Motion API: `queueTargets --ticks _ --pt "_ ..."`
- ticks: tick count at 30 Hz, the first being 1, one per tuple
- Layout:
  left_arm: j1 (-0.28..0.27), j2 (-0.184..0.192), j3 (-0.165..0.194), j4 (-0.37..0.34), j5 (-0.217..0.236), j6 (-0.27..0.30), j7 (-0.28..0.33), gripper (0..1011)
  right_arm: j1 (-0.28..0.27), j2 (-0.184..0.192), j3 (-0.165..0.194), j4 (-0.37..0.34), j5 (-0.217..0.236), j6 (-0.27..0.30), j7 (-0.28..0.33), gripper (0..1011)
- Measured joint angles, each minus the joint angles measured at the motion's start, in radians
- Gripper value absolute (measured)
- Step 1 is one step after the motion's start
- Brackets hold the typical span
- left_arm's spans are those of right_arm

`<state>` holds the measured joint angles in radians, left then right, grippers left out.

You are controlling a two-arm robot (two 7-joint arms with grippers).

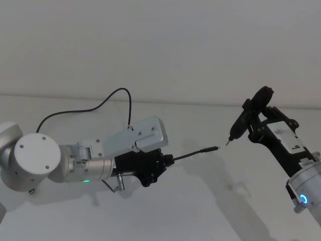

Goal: Pick up the data cable with the one hand.

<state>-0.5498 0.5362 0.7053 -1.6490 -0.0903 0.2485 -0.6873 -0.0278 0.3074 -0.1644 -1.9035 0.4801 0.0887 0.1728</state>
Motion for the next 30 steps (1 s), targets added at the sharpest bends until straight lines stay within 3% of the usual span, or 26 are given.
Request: queueTargets --ticks 17,30 --pt "-0.001 0.004 0.001 -0.005 0.001 -0.007 -0.004 35 0.038 -0.010 -0.025 0.058 -0.001 0.001 0.012 268" --pt "-0.001 0.005 0.001 -0.006 0.001 -0.009 -0.006 35 0.046 -0.013 -0.035 0.063 -0.010 0.004 0.013 268"
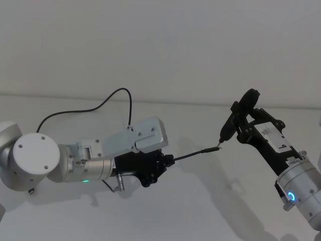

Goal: Pick up the data cable with the one hand.

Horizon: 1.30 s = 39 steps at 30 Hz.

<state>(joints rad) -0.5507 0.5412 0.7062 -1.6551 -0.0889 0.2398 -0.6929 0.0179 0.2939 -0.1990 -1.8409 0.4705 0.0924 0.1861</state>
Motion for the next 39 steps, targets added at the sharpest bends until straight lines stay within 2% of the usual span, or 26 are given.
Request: queueTargets --ticks 21,39 --pt "0.000 0.000 0.000 0.000 0.000 -0.001 0.000 34 -0.020 0.010 0.005 -0.055 -0.037 0.032 -0.011 268" --pt "0.000 0.000 0.000 0.000 0.000 -0.001 0.000 34 -0.032 0.018 0.008 -0.085 -0.039 0.067 -0.013 268"
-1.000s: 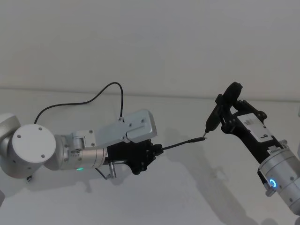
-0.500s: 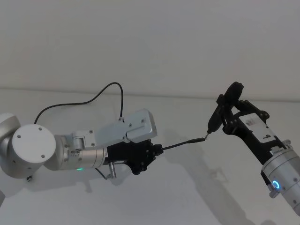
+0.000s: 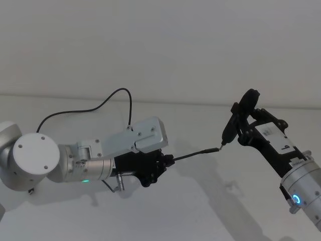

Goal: Pick up the data cable with the one hand.

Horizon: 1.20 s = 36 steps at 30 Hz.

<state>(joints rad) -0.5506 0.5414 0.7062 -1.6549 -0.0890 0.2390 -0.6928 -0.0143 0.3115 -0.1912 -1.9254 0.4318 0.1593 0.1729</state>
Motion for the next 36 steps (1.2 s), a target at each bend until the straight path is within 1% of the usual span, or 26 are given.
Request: queueTargets --ticks 36 --pt "0.000 0.000 0.000 0.000 0.000 0.000 0.000 34 -0.002 0.004 -0.002 -0.008 0.009 0.014 0.000 268"
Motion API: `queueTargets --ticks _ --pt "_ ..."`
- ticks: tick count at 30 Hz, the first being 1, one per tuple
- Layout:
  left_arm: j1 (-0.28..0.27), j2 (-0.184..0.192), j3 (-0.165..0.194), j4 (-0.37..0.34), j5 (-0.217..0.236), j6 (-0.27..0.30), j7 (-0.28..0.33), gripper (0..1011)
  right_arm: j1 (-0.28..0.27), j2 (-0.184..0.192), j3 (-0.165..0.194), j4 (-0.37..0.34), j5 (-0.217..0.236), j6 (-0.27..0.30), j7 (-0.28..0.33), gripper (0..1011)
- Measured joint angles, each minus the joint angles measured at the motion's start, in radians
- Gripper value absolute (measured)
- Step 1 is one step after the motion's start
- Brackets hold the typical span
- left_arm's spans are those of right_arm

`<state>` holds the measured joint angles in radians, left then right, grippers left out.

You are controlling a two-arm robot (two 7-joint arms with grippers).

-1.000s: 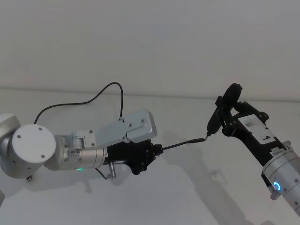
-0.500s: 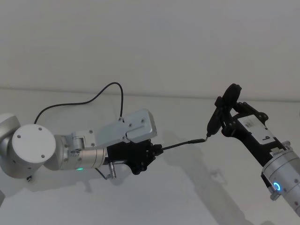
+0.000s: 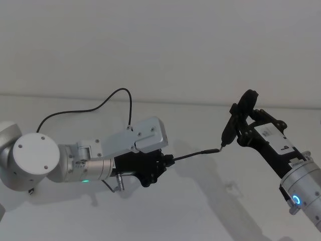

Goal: Pick up the data cable with the one hand.

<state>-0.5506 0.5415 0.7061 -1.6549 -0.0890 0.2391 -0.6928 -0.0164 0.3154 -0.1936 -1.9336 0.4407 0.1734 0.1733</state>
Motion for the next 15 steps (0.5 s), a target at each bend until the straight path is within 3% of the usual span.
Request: queueTargets --ticks 15 --pt "0.000 0.000 0.000 0.000 0.000 0.000 0.000 34 0.000 0.000 0.000 0.000 0.001 0.000 0.000 268"
